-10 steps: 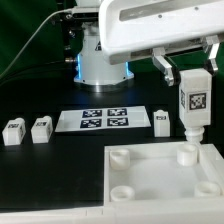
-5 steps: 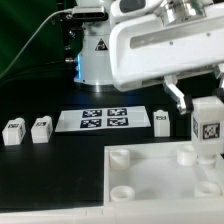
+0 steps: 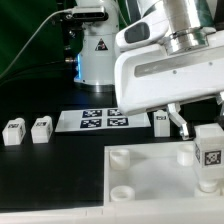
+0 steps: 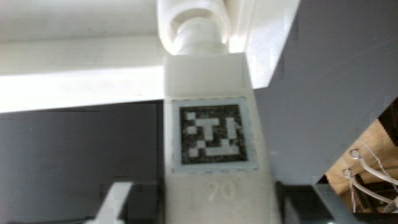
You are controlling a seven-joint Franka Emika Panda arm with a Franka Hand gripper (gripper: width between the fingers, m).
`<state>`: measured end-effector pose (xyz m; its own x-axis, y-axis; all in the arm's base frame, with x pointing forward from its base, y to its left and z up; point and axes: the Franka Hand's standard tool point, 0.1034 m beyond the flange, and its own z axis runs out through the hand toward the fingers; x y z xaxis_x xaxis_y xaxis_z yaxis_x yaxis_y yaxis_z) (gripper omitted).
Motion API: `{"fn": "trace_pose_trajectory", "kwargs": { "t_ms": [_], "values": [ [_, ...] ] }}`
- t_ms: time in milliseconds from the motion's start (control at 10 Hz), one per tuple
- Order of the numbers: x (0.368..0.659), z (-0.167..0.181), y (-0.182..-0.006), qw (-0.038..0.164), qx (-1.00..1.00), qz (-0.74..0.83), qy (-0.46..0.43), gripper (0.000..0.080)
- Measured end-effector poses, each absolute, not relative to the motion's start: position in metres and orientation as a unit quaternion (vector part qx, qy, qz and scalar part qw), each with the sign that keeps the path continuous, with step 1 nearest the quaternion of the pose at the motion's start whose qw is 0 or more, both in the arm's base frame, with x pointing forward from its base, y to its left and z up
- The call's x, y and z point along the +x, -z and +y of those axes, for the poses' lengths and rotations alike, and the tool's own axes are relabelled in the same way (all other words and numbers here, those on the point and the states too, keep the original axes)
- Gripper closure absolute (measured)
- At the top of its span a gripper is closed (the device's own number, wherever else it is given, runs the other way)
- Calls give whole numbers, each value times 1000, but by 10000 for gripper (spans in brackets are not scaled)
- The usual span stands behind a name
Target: Assemble one leg
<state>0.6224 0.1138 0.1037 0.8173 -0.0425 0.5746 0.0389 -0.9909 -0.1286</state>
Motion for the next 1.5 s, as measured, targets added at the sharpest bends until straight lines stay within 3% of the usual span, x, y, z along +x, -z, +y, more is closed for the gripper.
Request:
{"fn": "trace_pose_trajectory", "kwargs": {
  "t_ms": [400, 1000, 1100, 1200, 1300, 1500],
  "values": [
    [618, 114, -90, 66, -952, 2, 298, 506],
    [619, 115, -88, 67, -952, 2, 299, 506],
    [618, 115, -86, 67, -953, 1, 294, 424],
    [618, 115, -86, 67, -953, 1, 294, 242],
    [618, 115, -86, 67, -953, 1, 294, 179],
    [618, 115, -86, 67, -953, 1, 294, 156]
  ]
}}
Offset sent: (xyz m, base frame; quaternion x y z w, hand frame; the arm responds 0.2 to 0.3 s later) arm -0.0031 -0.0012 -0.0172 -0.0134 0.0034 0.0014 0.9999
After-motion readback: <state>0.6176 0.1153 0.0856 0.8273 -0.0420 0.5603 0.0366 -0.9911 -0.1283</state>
